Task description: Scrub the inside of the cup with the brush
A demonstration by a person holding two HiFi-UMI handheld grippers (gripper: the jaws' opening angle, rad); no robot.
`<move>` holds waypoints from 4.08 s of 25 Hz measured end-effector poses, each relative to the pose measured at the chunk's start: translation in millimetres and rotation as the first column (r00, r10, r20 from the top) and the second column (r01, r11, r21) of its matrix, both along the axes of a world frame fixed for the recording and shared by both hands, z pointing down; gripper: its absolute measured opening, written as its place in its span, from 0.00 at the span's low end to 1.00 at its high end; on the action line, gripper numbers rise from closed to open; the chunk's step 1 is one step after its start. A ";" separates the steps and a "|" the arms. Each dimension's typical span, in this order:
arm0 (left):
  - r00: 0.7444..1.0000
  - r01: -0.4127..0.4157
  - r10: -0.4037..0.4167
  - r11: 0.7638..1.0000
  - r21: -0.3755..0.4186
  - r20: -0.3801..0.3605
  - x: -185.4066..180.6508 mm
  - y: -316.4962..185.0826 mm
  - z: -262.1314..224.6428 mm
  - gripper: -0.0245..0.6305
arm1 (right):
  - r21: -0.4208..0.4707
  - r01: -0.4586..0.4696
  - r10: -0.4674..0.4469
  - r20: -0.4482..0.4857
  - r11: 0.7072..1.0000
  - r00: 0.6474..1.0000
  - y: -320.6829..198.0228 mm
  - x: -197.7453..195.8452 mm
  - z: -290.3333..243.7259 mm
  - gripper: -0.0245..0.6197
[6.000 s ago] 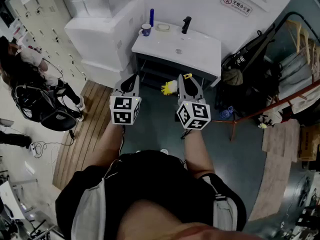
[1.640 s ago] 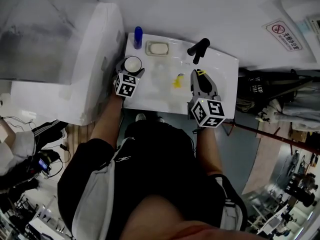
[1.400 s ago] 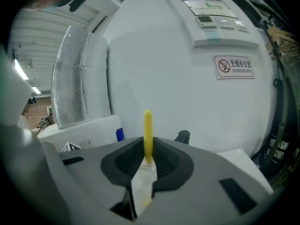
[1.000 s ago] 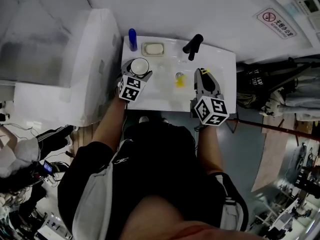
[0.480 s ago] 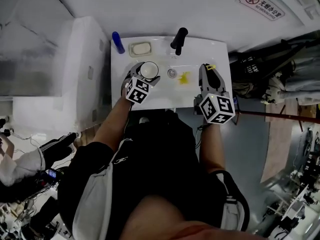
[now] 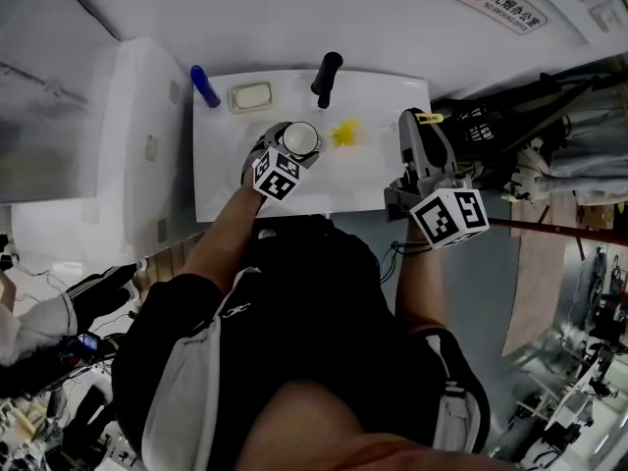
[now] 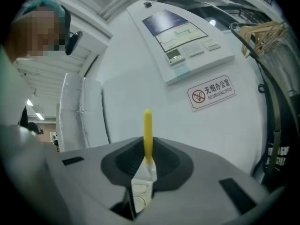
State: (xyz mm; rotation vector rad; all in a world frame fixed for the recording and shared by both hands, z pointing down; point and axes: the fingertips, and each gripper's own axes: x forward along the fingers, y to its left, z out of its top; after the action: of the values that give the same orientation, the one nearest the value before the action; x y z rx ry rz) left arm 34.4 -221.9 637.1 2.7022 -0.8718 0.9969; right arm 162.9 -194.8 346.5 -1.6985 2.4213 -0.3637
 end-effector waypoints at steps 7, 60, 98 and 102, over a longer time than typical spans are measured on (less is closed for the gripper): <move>0.998 -0.039 0.039 0.999 -0.001 0.045 19.0 -1.3 8.4 0.63 | 0.065 0.111 -0.115 0.066 0.992 0.991 -3.4 -9.3 -32.5 0.12; 0.928 -0.355 0.357 0.934 0.032 -0.106 50.0 57.6 -29.8 0.63 | -0.290 0.396 -0.414 0.002 0.871 0.910 -95.9 -51.0 100.8 0.14; 0.922 -0.383 0.381 0.924 0.016 0.074 53.2 67.1 -30.4 0.63 | -0.154 0.783 -0.799 -0.117 0.602 0.591 -7.6 -148.7 50.1 0.12; 0.913 -0.406 0.404 0.914 0.020 0.058 57.6 74.3 -35.2 0.63 | -0.109 0.763 -0.771 -0.080 0.637 0.632 -18.4 -151.5 50.1 0.12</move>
State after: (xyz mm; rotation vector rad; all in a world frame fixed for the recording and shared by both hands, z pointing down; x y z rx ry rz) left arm 91.9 -147.6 601.9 2.9648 -0.3330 1.1368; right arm 11.5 -213.1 396.7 -0.5783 3.1496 -0.4412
